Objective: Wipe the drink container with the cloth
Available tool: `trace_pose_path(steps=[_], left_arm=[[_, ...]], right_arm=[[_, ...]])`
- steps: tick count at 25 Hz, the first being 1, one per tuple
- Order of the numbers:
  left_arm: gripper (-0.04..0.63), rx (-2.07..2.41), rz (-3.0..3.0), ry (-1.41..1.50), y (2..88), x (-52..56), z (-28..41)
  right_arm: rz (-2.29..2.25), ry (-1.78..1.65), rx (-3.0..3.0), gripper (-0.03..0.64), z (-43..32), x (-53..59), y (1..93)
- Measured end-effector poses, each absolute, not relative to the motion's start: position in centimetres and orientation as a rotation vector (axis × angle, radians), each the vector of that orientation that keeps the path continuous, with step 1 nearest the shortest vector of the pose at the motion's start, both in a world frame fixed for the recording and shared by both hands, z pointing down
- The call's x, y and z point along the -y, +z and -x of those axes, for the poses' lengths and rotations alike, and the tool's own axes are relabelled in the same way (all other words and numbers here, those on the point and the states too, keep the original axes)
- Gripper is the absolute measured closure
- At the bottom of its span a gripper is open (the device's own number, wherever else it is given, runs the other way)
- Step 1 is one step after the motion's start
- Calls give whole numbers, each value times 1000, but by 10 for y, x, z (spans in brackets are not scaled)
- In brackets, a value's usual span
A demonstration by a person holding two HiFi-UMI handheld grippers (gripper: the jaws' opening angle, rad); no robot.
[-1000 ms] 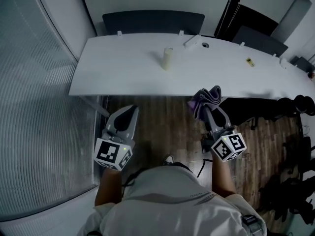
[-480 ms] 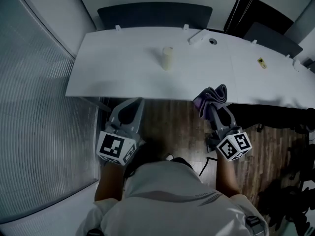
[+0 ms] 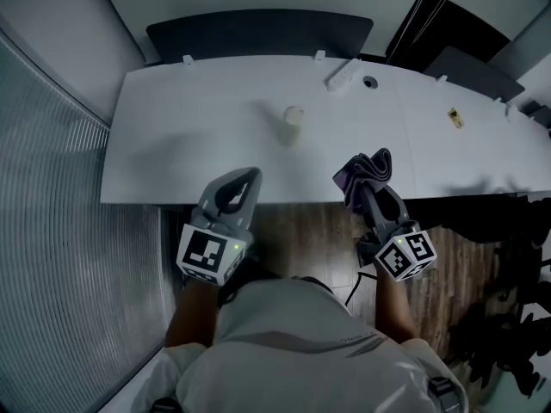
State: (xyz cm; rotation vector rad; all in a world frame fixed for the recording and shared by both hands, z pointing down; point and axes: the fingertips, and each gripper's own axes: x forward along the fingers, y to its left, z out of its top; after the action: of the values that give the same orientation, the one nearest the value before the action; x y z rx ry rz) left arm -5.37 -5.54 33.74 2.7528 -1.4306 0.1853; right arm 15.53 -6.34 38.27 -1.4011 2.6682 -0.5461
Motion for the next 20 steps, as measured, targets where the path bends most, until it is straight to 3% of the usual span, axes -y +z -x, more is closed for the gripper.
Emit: trace_pose_path(steps=[12,20], left_arm=[[592,1099,-2868,301,365,172,95],[591,943,-2896,505,393,211,63]], right_arm=[[1586,-616,-2623,529,-83,156,401],[1562,-766,-2636,529,-81,169,435]])
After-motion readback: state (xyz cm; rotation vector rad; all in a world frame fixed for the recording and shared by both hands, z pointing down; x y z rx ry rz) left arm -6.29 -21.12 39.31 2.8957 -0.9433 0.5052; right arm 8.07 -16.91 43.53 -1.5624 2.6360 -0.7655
